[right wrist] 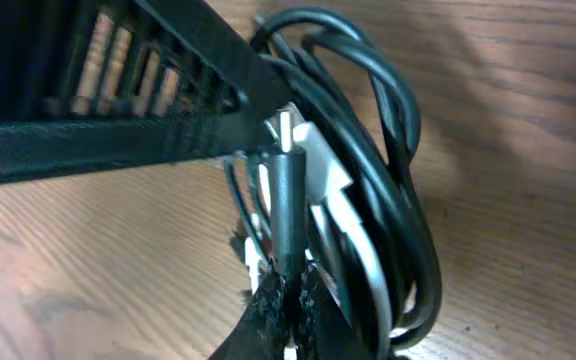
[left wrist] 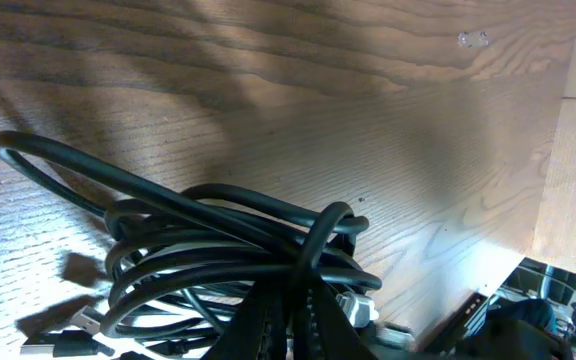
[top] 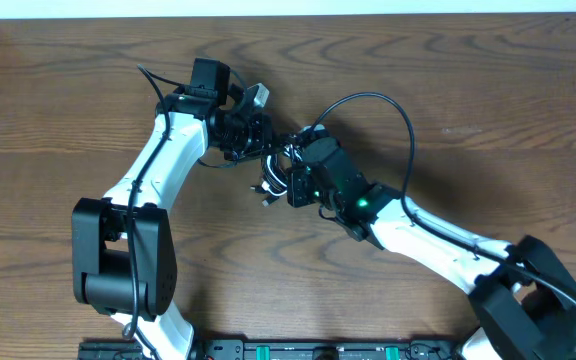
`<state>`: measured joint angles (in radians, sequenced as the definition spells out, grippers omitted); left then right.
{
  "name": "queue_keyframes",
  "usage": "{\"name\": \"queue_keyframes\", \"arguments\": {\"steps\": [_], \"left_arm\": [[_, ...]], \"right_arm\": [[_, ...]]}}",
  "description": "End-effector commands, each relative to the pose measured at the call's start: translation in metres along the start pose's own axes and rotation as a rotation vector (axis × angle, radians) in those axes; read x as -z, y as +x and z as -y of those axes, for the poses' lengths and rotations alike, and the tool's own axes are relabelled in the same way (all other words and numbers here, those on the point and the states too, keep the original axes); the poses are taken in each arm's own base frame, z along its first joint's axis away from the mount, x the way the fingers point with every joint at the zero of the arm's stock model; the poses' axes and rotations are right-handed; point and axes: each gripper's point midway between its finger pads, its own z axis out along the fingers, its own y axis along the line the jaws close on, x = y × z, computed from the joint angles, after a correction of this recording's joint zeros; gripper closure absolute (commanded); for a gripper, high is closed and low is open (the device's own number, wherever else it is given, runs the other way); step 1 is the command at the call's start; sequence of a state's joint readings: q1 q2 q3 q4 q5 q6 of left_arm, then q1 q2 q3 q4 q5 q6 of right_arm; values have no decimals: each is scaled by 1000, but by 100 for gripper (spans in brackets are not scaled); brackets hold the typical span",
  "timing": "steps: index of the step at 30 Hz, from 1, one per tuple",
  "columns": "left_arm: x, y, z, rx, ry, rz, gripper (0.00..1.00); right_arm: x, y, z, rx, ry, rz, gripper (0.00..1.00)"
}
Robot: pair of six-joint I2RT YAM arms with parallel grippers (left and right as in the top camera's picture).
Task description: Untangle cables
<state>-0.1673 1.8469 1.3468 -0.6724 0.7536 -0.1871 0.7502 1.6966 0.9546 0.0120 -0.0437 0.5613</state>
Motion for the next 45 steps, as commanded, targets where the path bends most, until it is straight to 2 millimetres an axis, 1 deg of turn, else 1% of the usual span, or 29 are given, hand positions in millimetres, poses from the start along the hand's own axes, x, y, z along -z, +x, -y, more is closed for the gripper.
{"name": "queue_keyframes", "arguments": {"steps": [1,2,3,4,5,7,9,12,14,15,16,17,19,21,25,31,34,36,38,39,40,43,45], "left_arm": [[1,1,3,11,22,-2,92],[1,1,3,10,22,-2,93],[1,0,3,-10,22,-2,92],[1,0,3,-58,21,0,92],[1,-1,-4,-65,-20,8,92],[2,-2,-15,-60,-81,16,92],[2,-3,-20,-58,-111,19,92],[2,-3,-19,-71,-109,19,93],[2,-1,-12,-148,-67,7,92],[1,2,-2,-214,-9,-5,93],[2,8,14,-312,94,-22,93],[5,16,30,-409,199,-33,93],[13,29,54,-541,363,-36,93],[16,36,61,-581,419,-39,93],[21,42,65,-618,459,-40,93],[42,50,73,-689,591,16,92],[52,55,74,-721,631,44,93],[56,59,75,-745,648,54,93],[58,61,77,-751,658,56,93],[59,62,79,-748,673,61,93],[60,63,80,-748,679,63,93],[63,63,83,-739,698,74,93],[66,61,87,-729,722,90,93]], "right_arm": [[15,-20,-14,125,-69,41,88],[32,-35,-22,163,-115,78,80],[53,-53,-24,166,-124,135,77],[84,-79,-23,152,-131,220,74],[102,-92,-19,143,-127,262,73],[125,-104,-9,123,-107,303,71],[137,-107,5,101,-75,306,70],[138,-103,22,74,-33,277,70],[136,-97,33,56,-4,245,69],[135,-94,38,47,8,229,69],[133,-91,41,42,17,216,69],[131,-88,44,37,25,202,69],[130,-86,46,35,31,193,69],[131,-86,52,29,62,195,69],[133,-86,73,-15,139,195,68],[135,-79,88,-83,137,152,67],[135,-74,86,-144,83,117,67],[130,-68,75,-180,7,74,67],[124,-60,67,-184,-43,31,67],[117,-52,62,-192,-83,-16,65],[113,-49,60,-196,-103,-36,63],[102,-41,53,-167,-178,-88,61],[96,-38,44,-158,-260,-118,60]]}}
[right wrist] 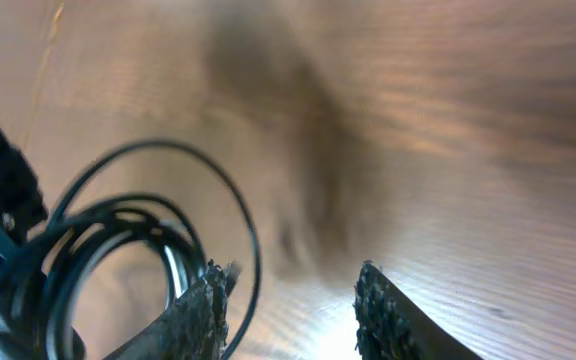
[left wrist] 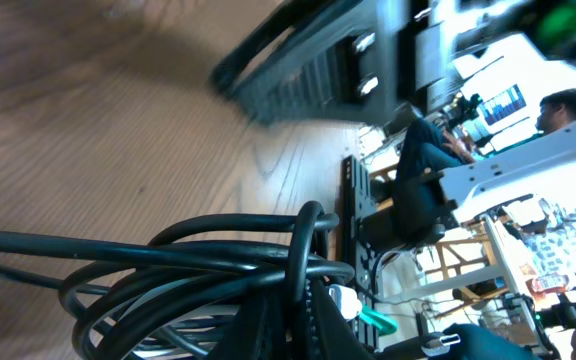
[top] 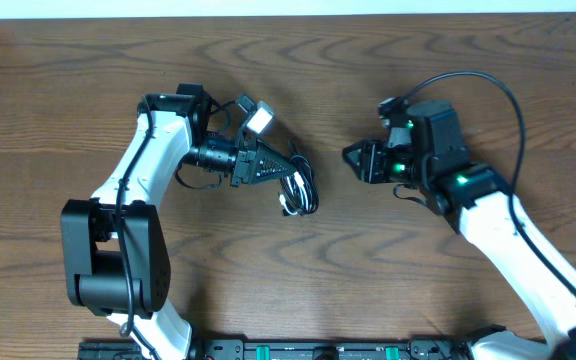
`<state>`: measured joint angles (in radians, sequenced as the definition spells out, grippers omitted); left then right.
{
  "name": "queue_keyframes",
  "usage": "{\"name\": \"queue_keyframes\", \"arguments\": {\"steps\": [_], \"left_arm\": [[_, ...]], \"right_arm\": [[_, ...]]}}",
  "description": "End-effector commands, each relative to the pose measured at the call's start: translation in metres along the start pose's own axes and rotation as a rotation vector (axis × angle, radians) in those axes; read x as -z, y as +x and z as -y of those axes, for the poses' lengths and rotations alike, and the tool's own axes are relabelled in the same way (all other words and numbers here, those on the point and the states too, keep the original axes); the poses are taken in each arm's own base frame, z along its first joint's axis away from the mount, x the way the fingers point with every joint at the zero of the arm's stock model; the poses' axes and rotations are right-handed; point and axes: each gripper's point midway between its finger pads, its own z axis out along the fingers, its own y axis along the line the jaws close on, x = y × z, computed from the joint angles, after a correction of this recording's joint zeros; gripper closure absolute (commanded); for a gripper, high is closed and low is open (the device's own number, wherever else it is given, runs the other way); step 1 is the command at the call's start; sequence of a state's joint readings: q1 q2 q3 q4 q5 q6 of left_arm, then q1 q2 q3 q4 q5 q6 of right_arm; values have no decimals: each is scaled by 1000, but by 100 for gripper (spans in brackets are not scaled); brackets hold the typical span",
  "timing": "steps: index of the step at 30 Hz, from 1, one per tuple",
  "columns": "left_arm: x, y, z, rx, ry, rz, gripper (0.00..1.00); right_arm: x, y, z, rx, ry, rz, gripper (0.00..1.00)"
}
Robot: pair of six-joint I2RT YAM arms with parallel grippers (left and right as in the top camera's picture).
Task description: Untangle cables
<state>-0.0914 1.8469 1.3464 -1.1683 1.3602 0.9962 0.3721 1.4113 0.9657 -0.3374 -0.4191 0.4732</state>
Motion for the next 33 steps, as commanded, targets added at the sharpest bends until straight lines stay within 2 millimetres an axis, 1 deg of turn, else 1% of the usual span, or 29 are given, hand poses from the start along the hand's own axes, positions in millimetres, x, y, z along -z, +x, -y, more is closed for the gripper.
{"name": "queue_keyframes", "arguments": {"steps": [1,3,5,11,14,16,19,22,24,25,26,30,33], "left_arm": [[2,-17,14,-76,71,104,93],[3,-23,19,-73,96,140,93],[5,-28,23,-72,120,175,92],[5,-28,23,-72,118,174,92],[4,-27,21,-76,111,165,92],[4,-27,21,-79,109,163,92],[4,-27,21,-76,110,163,92],[4,-27,21,-73,110,162,92],[4,-27,21,-71,110,162,92],[4,-27,21,-59,111,162,92],[4,-27,21,-53,112,162,92],[5,-29,23,-21,124,172,92],[5,-29,23,5,127,172,93]], "right_arm": [[-11,15,-25,15,-203,-110,60],[-15,19,-35,18,-285,-144,62],[-18,26,-46,22,-368,-185,65],[-22,55,-75,24,-559,-329,76],[-24,64,-83,38,-589,-360,76],[-25,67,-86,89,-602,-353,75],[-24,64,-83,118,-604,-333,70],[-22,51,-75,113,-602,-295,69],[-18,42,-71,112,-620,-272,69],[-11,35,-72,120,-663,-255,69],[-8,33,-73,127,-683,-249,68],[-5,29,-76,144,-710,-238,66],[-5,35,-77,134,-710,-258,66]]}}
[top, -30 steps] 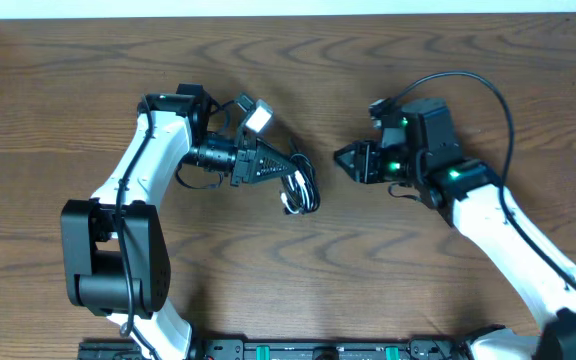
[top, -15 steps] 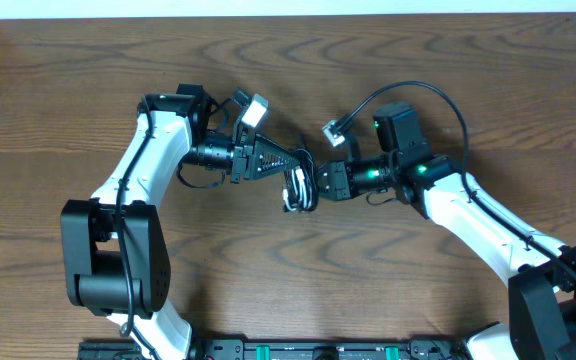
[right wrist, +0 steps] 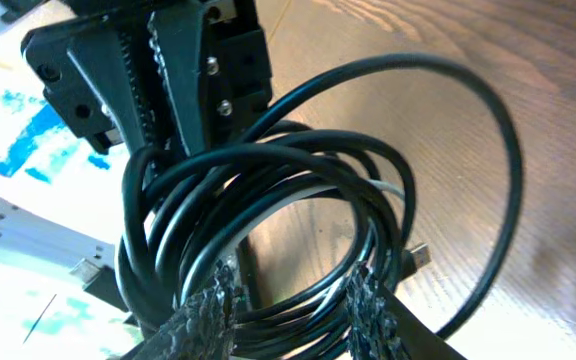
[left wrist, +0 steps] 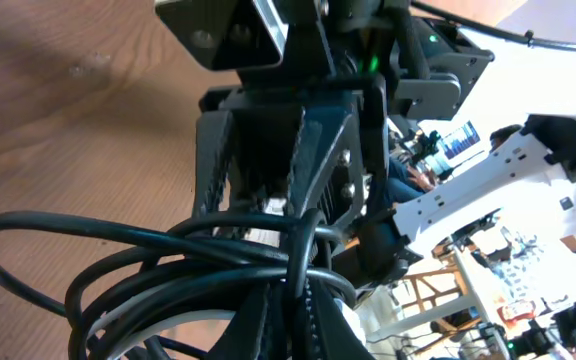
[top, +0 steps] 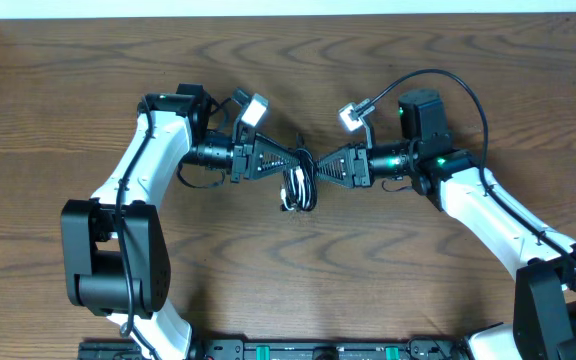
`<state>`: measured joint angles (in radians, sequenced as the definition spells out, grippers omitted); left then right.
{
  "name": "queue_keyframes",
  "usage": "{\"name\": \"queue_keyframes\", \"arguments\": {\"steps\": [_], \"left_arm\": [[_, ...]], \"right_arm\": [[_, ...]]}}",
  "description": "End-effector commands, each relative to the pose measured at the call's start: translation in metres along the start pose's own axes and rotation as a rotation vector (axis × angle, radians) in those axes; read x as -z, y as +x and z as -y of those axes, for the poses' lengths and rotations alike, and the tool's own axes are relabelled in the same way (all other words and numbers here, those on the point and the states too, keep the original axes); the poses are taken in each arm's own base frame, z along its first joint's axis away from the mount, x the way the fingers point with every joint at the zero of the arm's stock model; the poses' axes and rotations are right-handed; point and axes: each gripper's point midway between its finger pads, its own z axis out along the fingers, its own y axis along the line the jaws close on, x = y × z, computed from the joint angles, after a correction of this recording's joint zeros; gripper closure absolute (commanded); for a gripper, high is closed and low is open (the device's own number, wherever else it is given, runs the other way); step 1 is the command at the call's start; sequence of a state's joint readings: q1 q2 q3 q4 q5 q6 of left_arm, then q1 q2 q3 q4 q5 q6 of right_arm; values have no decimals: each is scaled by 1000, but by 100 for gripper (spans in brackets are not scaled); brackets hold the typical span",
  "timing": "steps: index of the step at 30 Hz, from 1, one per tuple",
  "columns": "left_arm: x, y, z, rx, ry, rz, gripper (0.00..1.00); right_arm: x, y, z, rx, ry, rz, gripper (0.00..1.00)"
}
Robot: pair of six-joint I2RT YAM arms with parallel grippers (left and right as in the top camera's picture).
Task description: Untangle cables
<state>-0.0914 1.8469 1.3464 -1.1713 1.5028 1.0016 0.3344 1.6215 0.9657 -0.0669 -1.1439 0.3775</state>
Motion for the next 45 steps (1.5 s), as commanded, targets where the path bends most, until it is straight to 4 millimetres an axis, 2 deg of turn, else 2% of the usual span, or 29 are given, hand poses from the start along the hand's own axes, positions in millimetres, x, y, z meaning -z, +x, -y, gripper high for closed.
{"name": "queue_keyframes", "arguments": {"steps": [1,6,11,16,21,22,25,26,27,32,40,45], "left_arm": [[1,-10,8,30,41,57,92],[1,-10,8,55,42,57,92],[1,-10,8,117,44,56,93],[1,-10,8,167,45,55,92],[1,-10,8,166,45,54,92],[1,-10,8,167,45,54,92],[1,-10,8,167,45,54,92],[1,-10,8,167,45,54,92],[1,-10,8,168,45,54,92],[1,-10,7,169,43,52,92],[1,-4,3,165,15,22,92],[1,-1,0,159,-3,2,92]], "right_arm": [[-6,11,-11,-2,-51,-47,66],[-9,20,-13,70,-64,-76,61],[-9,19,-13,96,-64,-71,61],[-18,15,-10,140,-18,-58,65],[-34,15,-27,176,-58,-64,67],[-36,13,-31,183,-68,-60,68],[-38,7,-36,201,-81,-41,87],[-36,4,-36,210,-80,-30,98],[-35,3,-34,208,-77,-27,99],[-18,-1,-22,127,-64,-15,99],[13,-7,-27,103,-160,-2,99],[17,-7,-28,97,-178,-5,85]]}}
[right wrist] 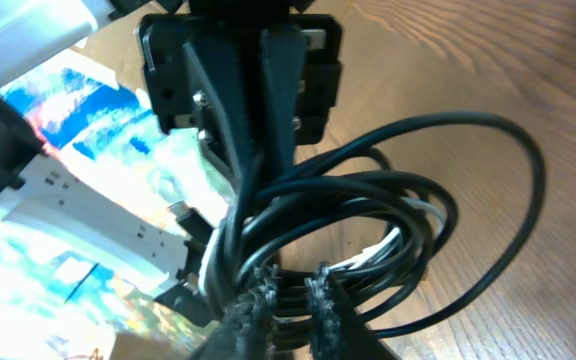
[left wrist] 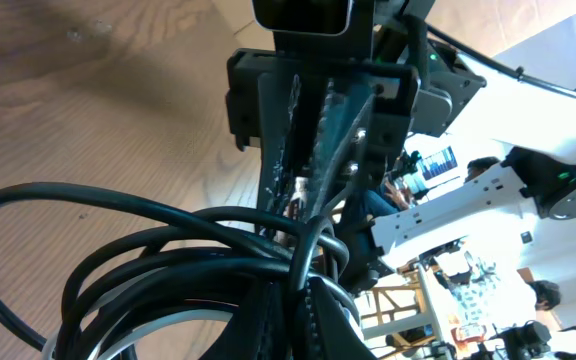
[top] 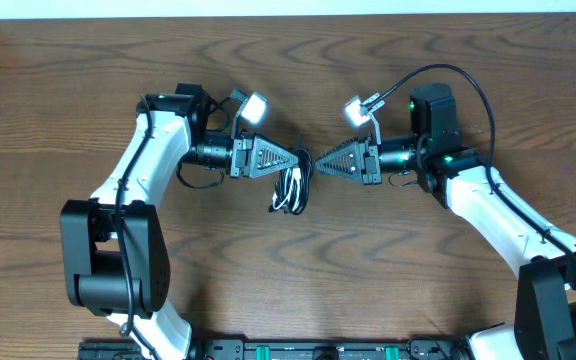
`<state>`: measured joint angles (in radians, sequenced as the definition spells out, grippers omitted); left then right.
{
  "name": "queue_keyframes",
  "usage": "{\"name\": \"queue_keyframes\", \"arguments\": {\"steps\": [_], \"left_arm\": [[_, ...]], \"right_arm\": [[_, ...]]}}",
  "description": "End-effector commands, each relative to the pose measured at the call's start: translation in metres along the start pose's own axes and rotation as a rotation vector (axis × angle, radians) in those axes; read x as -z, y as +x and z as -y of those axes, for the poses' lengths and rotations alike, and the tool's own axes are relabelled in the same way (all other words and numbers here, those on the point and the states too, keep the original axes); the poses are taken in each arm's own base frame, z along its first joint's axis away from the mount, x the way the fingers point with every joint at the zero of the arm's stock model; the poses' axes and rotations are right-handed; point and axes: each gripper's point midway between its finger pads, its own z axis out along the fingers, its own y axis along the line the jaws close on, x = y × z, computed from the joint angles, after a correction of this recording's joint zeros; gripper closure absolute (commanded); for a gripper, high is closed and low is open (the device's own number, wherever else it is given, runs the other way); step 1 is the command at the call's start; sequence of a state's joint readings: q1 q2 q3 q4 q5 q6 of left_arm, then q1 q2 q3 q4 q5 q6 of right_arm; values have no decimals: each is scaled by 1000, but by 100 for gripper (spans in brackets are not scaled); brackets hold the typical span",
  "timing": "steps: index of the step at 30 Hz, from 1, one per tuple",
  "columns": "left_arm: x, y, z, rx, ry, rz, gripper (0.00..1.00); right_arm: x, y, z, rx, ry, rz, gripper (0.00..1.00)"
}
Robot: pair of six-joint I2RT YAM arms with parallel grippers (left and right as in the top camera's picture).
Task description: Untangle cables
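A tangled bundle of black cables with a white strand [top: 290,190] hangs between the two arms above the table's middle. My left gripper [top: 301,161] comes in from the left, shut on black strands at the top of the bundle [left wrist: 148,260]. In its own view the left gripper [left wrist: 293,310] pinches a strand between its fingers. My right gripper [top: 315,165] faces it from the right, tip to tip. In the right wrist view the right gripper [right wrist: 288,300] is shut on several strands of the bundle [right wrist: 388,210], and one wide black loop sticks out to the right.
The brown wooden table [top: 448,290] lies under both arms. The right arm's own black lead [top: 448,75] arcs above its wrist. A white wall edge [top: 288,8] runs along the back and a black rail [top: 318,350] along the front.
My right gripper's fingers, which stood apart around the bundle, have shut on its strands. The left gripper still holds the bundle in the same place, and the bundle hangs a little further left.
First both grippers were shut on the bundle left of the middle. Then the right gripper was open and away to the right while the left held the bundle up. Then the right was back, open around the bundle, and now it grips it.
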<state>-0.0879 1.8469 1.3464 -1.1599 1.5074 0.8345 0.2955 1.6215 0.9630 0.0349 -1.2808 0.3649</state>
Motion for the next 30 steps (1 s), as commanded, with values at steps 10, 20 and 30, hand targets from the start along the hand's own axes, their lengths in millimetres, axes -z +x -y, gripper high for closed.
{"name": "queue_keyframes", "arguments": {"steps": [10,20,30], "left_arm": [[0,0,2,110,5,2,92],[-2,-6,10,175,53,32,93],[-7,-1,9,172,43,3,92]], "right_arm": [[3,4,-15,58,-90,-27,78],[-6,4,-8,62,-36,-24,78],[-10,1,-11,87,-35,-20,79]]}}
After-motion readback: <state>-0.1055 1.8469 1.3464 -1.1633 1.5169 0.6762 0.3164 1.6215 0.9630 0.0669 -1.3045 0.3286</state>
